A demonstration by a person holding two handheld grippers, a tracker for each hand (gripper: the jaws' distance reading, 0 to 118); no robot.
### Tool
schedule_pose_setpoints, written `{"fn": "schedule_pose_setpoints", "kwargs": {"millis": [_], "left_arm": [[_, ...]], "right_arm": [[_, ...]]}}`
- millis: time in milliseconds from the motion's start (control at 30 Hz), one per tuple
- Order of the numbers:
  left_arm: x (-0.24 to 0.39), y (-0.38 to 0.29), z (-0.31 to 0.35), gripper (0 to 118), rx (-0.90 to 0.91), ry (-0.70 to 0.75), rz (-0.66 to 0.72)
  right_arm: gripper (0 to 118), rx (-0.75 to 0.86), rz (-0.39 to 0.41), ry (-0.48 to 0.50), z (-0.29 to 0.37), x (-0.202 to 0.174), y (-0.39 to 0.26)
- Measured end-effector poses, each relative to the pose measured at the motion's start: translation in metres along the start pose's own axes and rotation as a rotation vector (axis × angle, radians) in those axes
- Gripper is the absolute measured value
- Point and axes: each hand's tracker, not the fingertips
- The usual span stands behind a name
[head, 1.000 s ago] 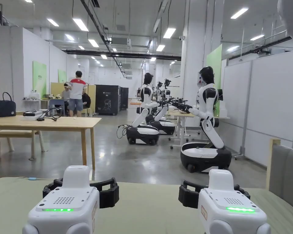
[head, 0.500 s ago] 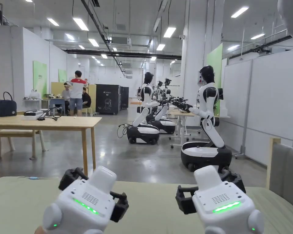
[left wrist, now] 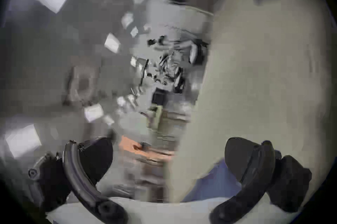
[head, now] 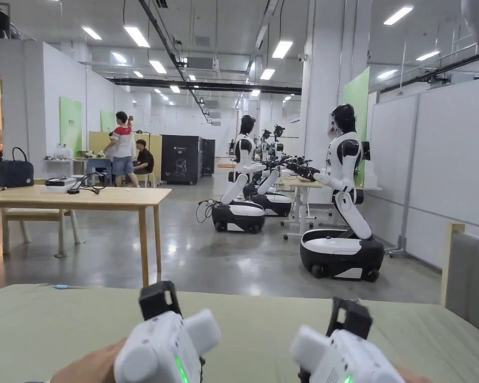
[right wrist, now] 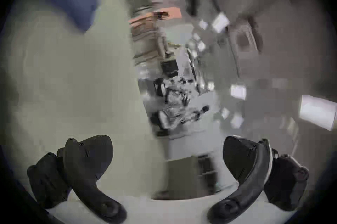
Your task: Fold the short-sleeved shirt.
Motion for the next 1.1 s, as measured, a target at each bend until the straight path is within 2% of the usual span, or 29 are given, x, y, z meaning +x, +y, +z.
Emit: {"fn": "schedule_pose_setpoints", "kwargs": {"millis": [33, 100, 133, 167, 200, 233, 300, 433, 533, 567, 633, 733, 833, 933, 1033, 1067, 1100], "left_arm": [[-0.012, 0.0, 0.001, 118, -0.004, -0.033, 0.186], [-0.034, -0.007, 0.007, 118, 0.046, -0.099, 0.557], [-0.04, -0.011, 0.011, 118, 0.071, -0.109, 0.675], [-0.043, -0.016, 0.017, 118, 0.097, -0.11, 0.759], [-0.044, -0.018, 0.023, 118, 0.127, -0.106, 0.801], [-0.042, -0.016, 0.034, 118, 0.149, -0.096, 0.814], [-0.04, -0.015, 0.048, 118, 0.155, -0.072, 0.779], [-0.032, -0.011, 0.071, 118, 0.175, -0.02, 0.775], [-0.032, -0.01, 0.073, 118, 0.181, -0.066, 0.749], [-0.03, -0.011, 0.073, 118, 0.175, -0.042, 0.736], [-0.027, -0.015, 0.069, 118, 0.156, -0.011, 0.748], [-0.028, -0.026, 0.064, 118, 0.12, -0.055, 0.85], [-0.029, -0.03, 0.066, 118, 0.135, -0.043, 0.867], [-0.032, -0.027, 0.066, 118, 0.14, -0.033, 0.86], [-0.031, -0.025, 0.065, 118, 0.141, -0.039, 0.852], [-0.031, -0.025, 0.065, 118, 0.138, -0.034, 0.848], [-0.031, -0.025, 0.066, 113, 0.129, -0.039, 0.848]], "right_arm": [[118, -0.008, -0.184, 0.014, -0.005, 0.014, 0.001], [118, 0.017, -0.605, 0.06, -0.001, 0.041, -0.001], [118, 0.019, -0.749, 0.092, 0.001, 0.049, -0.004], [118, 0.017, -0.879, 0.098, 0.003, 0.054, -0.008], [118, 0.022, -0.96, 0.107, 0.005, 0.056, -0.012], [118, 0.043, -1.003, 0.121, 0.008, 0.057, -0.015], [118, 0.083, -1.018, 0.097, 0.024, 0.05, -0.016], [118, 0.144, -1.013, -0.035, 0.046, 0.031, -0.019], [118, 0.104, -0.96, 0.008, 0.042, 0.029, -0.015], [118, 0.091, -0.925, 0.01, 0.04, 0.027, -0.012], [118, 0.078, -0.913, -0.012, 0.036, 0.023, -0.009], [118, 0.029, -0.977, 0.021, 0.031, 0.022, -0.012], [118, 0.043, -1.064, 0.1, 0.028, 0.025, -0.018], [118, -0.021, -1.031, 0.124, 0.026, 0.022, -0.014], [118, -0.012, -0.962, 0.069, 0.029, 0.017, -0.012], [115, -0.015, -0.945, 0.041, 0.031, 0.016, -0.011], [100, -0.008, -0.95, 0.044, 0.035, 0.016, -0.012]]}}
